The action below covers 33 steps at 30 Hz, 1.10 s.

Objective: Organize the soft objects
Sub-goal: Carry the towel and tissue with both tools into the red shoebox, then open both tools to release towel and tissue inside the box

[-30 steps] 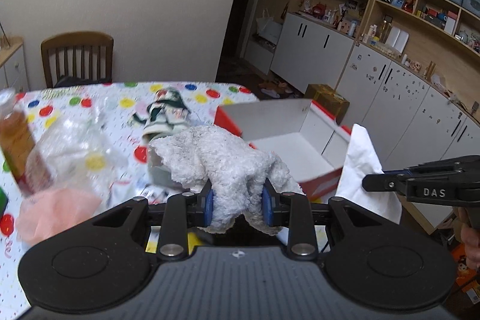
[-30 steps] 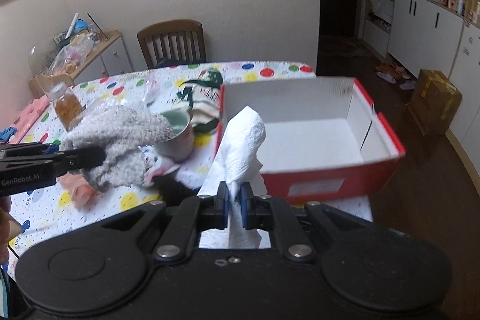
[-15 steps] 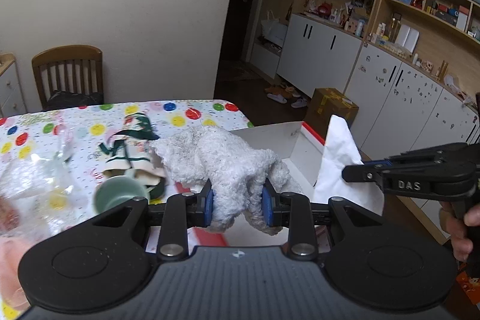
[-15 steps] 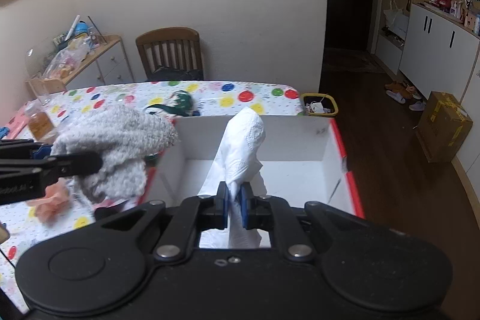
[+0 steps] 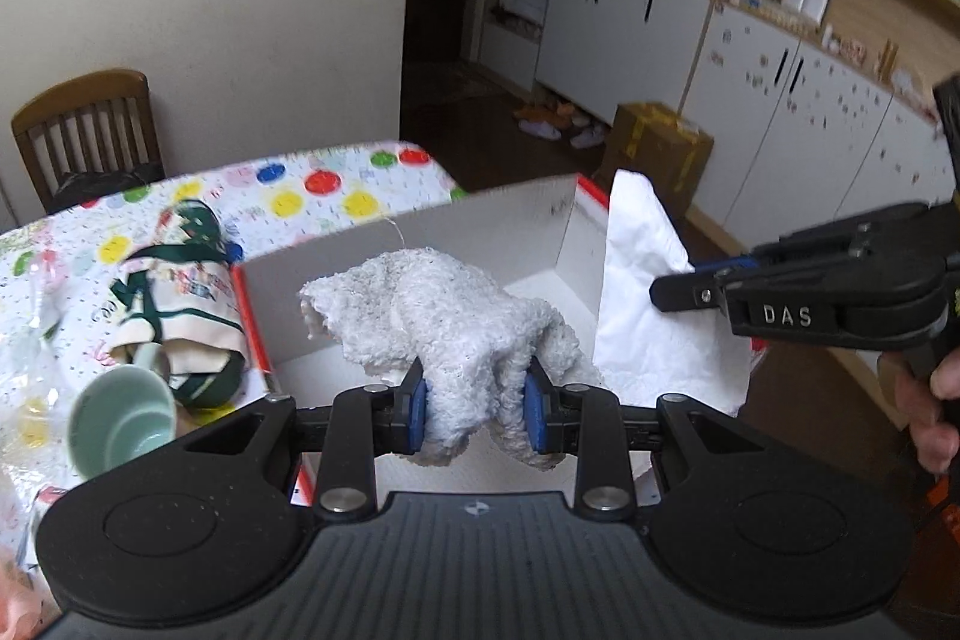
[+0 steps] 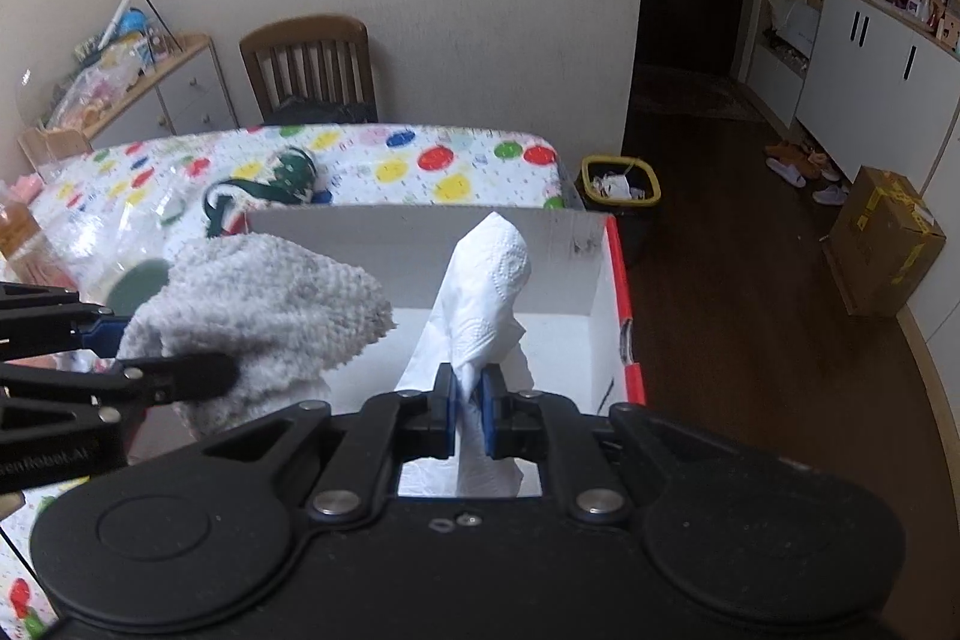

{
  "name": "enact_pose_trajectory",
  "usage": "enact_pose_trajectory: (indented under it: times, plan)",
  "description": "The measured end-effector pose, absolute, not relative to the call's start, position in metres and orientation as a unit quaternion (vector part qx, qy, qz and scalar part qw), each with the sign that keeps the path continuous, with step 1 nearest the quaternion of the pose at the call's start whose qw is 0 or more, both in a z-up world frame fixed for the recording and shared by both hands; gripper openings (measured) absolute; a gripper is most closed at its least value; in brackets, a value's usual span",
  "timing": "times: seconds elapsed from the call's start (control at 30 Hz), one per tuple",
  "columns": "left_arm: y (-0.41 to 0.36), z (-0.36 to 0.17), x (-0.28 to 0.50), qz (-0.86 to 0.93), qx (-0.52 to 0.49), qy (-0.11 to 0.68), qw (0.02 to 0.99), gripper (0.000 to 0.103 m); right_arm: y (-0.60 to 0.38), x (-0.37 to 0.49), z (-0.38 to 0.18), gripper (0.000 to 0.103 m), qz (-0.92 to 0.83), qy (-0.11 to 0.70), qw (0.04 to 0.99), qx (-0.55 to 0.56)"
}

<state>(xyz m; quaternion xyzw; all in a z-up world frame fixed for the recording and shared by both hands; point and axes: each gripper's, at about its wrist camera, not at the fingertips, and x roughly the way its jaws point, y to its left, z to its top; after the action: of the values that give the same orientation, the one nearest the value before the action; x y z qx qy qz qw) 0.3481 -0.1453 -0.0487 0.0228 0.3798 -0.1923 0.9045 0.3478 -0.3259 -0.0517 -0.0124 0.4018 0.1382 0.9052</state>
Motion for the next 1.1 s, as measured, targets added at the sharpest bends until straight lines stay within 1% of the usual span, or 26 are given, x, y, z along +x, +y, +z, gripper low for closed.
enact_pose_trajectory:
  times: [0.27, 0.4, 0.77, 0.9, 1.03, 1.1]
  plan:
    - [-0.17, -0.084, 0.386, -0.181, 0.044, 0.435, 0.881, 0.03, -0.322, 0.38, -0.086, 0.007, 0.146, 0.447, 0.882, -0.034]
    - [-0.176, -0.099, 0.401, -0.173, 0.038, 0.471, 0.864, 0.03, -0.323, 0.388, -0.1, 0.008, 0.146, 0.46, 0.875, -0.043]
    - [-0.188, -0.124, 0.425, -0.145, 0.05, 0.529, 0.835, 0.03, -0.318, 0.399, -0.124, 0.008, 0.17, 0.494, 0.85, -0.067]
    - [-0.188, -0.128, 0.429, -0.142, 0.052, 0.536, 0.83, 0.03, -0.314, 0.401, -0.128, 0.008, 0.177, 0.501, 0.844, -0.072]
    - [-0.187, -0.13, 0.432, -0.135, 0.052, 0.546, 0.825, 0.03, -0.312, 0.402, -0.131, 0.012, 0.179, 0.505, 0.84, -0.08]
    - [-0.187, -0.131, 0.433, -0.133, 0.052, 0.549, 0.824, 0.031, -0.312, 0.403, -0.131, 0.016, 0.178, 0.506, 0.84, -0.079]
